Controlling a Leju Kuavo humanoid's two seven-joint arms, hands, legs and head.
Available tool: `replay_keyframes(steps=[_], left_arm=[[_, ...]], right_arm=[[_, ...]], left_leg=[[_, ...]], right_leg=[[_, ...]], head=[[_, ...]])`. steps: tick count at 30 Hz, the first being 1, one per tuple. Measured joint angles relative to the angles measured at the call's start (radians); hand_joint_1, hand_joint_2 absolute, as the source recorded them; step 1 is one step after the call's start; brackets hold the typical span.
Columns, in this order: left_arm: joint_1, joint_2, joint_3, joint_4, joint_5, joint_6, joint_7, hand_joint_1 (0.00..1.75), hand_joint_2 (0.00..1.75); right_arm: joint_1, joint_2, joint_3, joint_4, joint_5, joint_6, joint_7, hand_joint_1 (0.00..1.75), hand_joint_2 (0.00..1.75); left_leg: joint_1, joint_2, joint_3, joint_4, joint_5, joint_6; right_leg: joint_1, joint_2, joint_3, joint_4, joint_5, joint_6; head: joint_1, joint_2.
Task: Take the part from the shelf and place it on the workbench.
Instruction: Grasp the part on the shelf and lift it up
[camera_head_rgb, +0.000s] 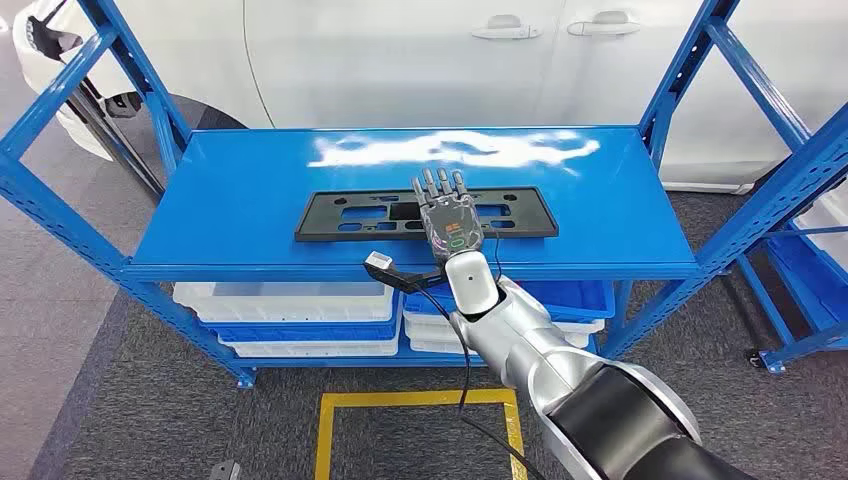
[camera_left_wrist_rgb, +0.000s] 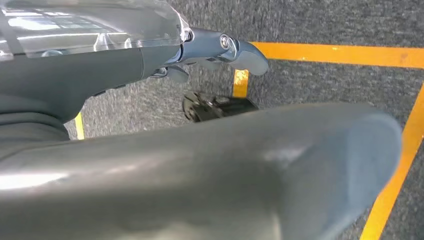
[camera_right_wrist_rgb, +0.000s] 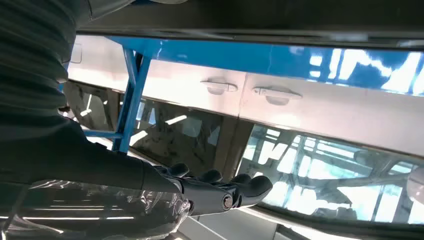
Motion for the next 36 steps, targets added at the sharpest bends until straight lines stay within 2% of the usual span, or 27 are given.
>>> replay_keyframes(steps=[2,3,4,5,6,9,10,11,13,14,15,16,18,19,20,22,24,25,27,29,30,31,32,33,34,35,36], left_arm=[[-0.001,0.000,0.000,0.000,0.000,0.000,0.000,0.00,0.00],[-0.001,0.001,0.000,0.000,0.001,0.000,0.000,0.00,0.00],[-0.001,0.001,0.000,0.000,0.001,0.000,-0.001,0.00,0.00],[-0.002,0.002,0.000,0.000,0.001,0.000,-0.001,0.00,0.00],[-0.002,0.002,0.000,0.000,0.002,-0.001,-0.002,0.00,0.00],[0.000,0.001,0.000,0.000,0.002,-0.002,-0.004,0.00,0.00],[-0.001,0.000,0.001,0.000,0.003,-0.002,-0.004,0.00,0.00],[-0.002,0.000,0.001,0.000,0.003,-0.002,-0.004,0.00,0.00],[-0.003,0.000,0.001,0.000,0.004,-0.002,-0.005,0.00,0.00],[-0.002,0.000,0.001,0.000,0.005,-0.002,-0.005,0.00,0.00],[-0.001,0.000,0.002,0.000,0.006,-0.002,-0.005,0.00,0.00],[0.001,0.000,0.002,0.000,0.007,-0.002,-0.005,0.00,0.00],[0.002,-0.002,0.002,0.000,0.007,-0.004,-0.005,0.00,0.00],[0.001,-0.003,0.003,0.000,0.007,-0.006,-0.006,0.00,0.00],[-0.001,-0.004,0.004,0.000,0.007,-0.007,-0.006,0.00,0.00],[-0.004,-0.004,0.005,0.000,0.008,-0.008,-0.007,0.00,0.00],[-0.005,-0.004,0.007,0.000,0.008,-0.008,-0.008,0.00,0.00],[-0.006,-0.004,0.007,0.000,0.008,-0.008,-0.008,0.00,0.00],[-0.007,-0.004,0.007,0.000,0.008,-0.009,-0.009,0.00,0.00],[-0.006,-0.004,0.007,0.000,0.008,-0.010,-0.009,0.00,0.00],[-0.004,-0.004,0.008,0.000,0.008,-0.010,-0.009,0.00,0.00],[-0.003,-0.004,0.008,0.000,0.008,-0.010,-0.009,0.00,0.00],[-0.003,-0.003,0.008,0.000,0.008,-0.010,-0.009,0.00,0.00],[-0.003,-0.003,0.008,0.000,0.008,-0.010,-0.009,0.00,0.00],[-0.004,-0.002,0.008,0.000,0.008,-0.010,-0.009,0.00,0.00],[-0.005,-0.002,0.008,0.000,0.008,-0.010,-0.009,0.00,0.00],[-0.005,-0.002,0.008,0.000,0.007,-0.011,-0.009,0.00,0.00]], right_arm=[[0.000,0.000,0.002,0.000,0.000,0.001,-0.001,0.00,1.75],[0.000,0.001,0.003,0.000,0.000,0.002,-0.002,0.00,1.75],[-0.001,0.002,0.005,0.000,0.000,0.004,-0.004,0.00,1.75],[-0.002,0.002,0.006,0.000,0.000,0.005,-0.006,0.00,1.75],[-0.002,0.002,0.009,0.001,0.000,0.007,-0.010,0.00,1.75],[-0.003,0.004,0.020,0.000,0.000,0.010,-0.021,0.00,1.75],[-0.004,0.004,0.023,0.000,0.000,0.011,-0.023,0.00,1.75],[-0.006,0.005,0.026,0.000,0.000,0.012,-0.024,0.00,1.75],[-0.004,0.005,0.031,0.001,0.000,0.021,-0.027,0.00,1.75],[-0.002,0.005,0.035,0.002,0.000,0.028,-0.030,0.00,1.75],[0.001,0.005,0.039,0.004,0.000,0.036,-0.034,0.00,1.75],[0.003,0.005,0.043,0.005,0.000,0.042,-0.038,0.00,1.75],[0.002,0.005,0.048,0.006,0.000,0.059,-0.043,0.00,1.75],[0.001,0.005,0.049,0.007,0.000,0.070,-0.046,0.00,1.75],[-0.001,0.005,0.051,0.007,0.000,0.084,-0.049,0.00,1.75],[-0.001,0.005,0.054,0.008,0.000,0.107,-0.054,0.00,1.75],[-0.002,0.007,0.058,0.007,0.000,0.119,-0.057,0.00,1.75],[-0.004,0.008,0.060,0.007,0.000,0.122,-0.058,0.00,1.75],[-0.005,0.011,0.064,0.006,0.000,0.126,-0.059,0.00,1.75],[-0.003,0.013,0.066,0.007,0.000,0.129,-0.060,0.00,1.75],[-0.001,0.013,0.067,0.008,0.000,0.131,-0.060,0.00,1.75],[0.001,0.013,0.069,0.008,0.000,0.132,-0.060,0.00,1.75],[0.002,0.014,0.070,0.009,0.000,0.132,-0.060,0.00,1.75],[0.002,0.014,0.071,0.009,0.000,0.133,-0.061,0.00,1.75],[0.002,0.014,0.072,0.009,-0.001,0.134,-0.062,0.00,1.75],[0.001,0.014,0.072,0.009,-0.001,0.138,-0.066,0.00,1.75],[0.000,0.015,0.072,0.009,-0.002,0.142,-0.070,0.00,1.75]], left_leg=[[0.000,0.000,0.031,-0.085,0.058,0.002],[0.000,0.001,0.058,-0.156,0.102,0.005],[-0.002,0.001,0.083,-0.220,0.128,0.011],[-0.003,0.001,0.099,-0.259,0.138,0.016],[-0.005,0.001,0.105,-0.272,0.133,0.022],[-0.003,-0.001,0.114,-0.278,0.122,0.039],[-0.002,-0.001,0.119,-0.281,0.119,0.044],[0.000,-0.001,0.125,-0.283,0.116,0.050],[0.000,-0.001,0.132,-0.283,0.108,0.055],[-0.001,-0.002,0.136,-0.283,0.103,0.055],[-0.001,-0.002,0.142,-0.282,0.098,0.055],[-0.001,-0.003,0.150,-0.282,0.092,0.054],[-0.001,-0.004,0.168,-0.282,0.079,0.050],[-0.002,-0.005,0.175,-0.282,0.073,0.046],[-0.003,-0.005,0.179,-0.282,0.068,0.042],[-0.005,-0.005,0.182,-0.285,0.062,0.032],[-0.005,-0.003,0.186,-0.283,0.054,0.020],[-0.005,-0.002,0.181,-0.264,0.043,0.015],[-0.003,-0.001,0.131,-0.160,-0.003,0.006],[-0.002,-0.001,0.046,-0.020,-0.048,-0.001],[-0.001,-0.001,0.018,0.014,-0.045,-0.002],[-0.001,-0.001,0.009,0.008,-0.020,-0.003],[-0.001,-0.001,0.023,-0.042,0.023,-0.002],[-0.001,0.000,0.051,-0.120,0.074,0.000],[-0.003,0.001,0.081,-0.192,0.107,0.004],[-0.004,0.001,0.104,-0.244,0.126,0.010],[-0.006,0.001,0.117,-0.272,0.129,0.017]], right_leg=[[0.000,0.001,0.010,0.003,-0.009,0.003],[0.000,0.001,0.017,0.006,-0.018,0.006],[0.001,0.002,0.022,0.009,-0.026,0.010],[0.003,0.003,0.023,0.012,-0.031,0.015],[0.004,0.003,0.022,0.012,-0.035,0.020],[0.004,0.003,0.021,0.020,-0.048,0.036],[0.003,0.002,0.010,0.048,-0.063,0.042],[0.002,0.001,-0.015,0.099,-0.086,0.047],[-0.002,-0.001,-0.101,0.244,-0.135,0.053],[-0.004,-0.001,-0.140,0.297,-0.143,0.054],[-0.005,-0.001,-0.163,0.316,-0.131,0.054],[-0.005,-0.002,-0.165,0.293,-0.098,0.052],[-0.004,-0.002,-0.117,0.154,-0.001,0.043],[-0.001,-0.002,-0.090,0.087,0.031,0.038],[0.002,-0.002,-0.071,0.041,0.046,0.033],[0.007,-0.001,-0.060,0.019,0.039,0.026],[0.003,0.002,-0.052,0.010,0.035,0.018],[-0.001,0.002,-0.044,0.005,0.033,0.012],[-0.004,0.001,-0.029,-0.002,0.027,0.003],[-0.003,0.000,-0.019,-0.001,0.017,-0.001],[-0.002,0.000,-0.014,-0.001,0.012,-0.001],[-0.002,0.001,-0.007,0.001,0.006,0.000],[-0.002,0.001,0.002,0.002,-0.002,0.001],[-0.003,0.002,0.011,0.004,-0.010,0.004],[-0.001,0.002,0.018,0.007,-0.018,0.008],[0.001,0.003,0.022,0.009,-0.024,0.013],[0.003,0.004,0.024,0.010,-0.029,0.018]], head=[[0.000,0.000],[0.000,0.000],[0.000,0.000],[0.000,0.000],[0.000,0.000],[0.000,0.000],[0.000,0.000],[0.000,0.000],[0.000,0.000],[0.000,0.000],[0.000,0.000],[0.000,0.000],[0.000,0.000],[0.000,0.000],[0.000,0.000],[0.000,0.000],[0.000,0.000],[0.000,0.000],[0.000,0.000],[0.000,0.000],[0.000,0.000],[0.000,0.000],[0.000,0.000],[0.000,0.000],[0.000,0.000],[0.000,0.000],[0.000,0.000]])
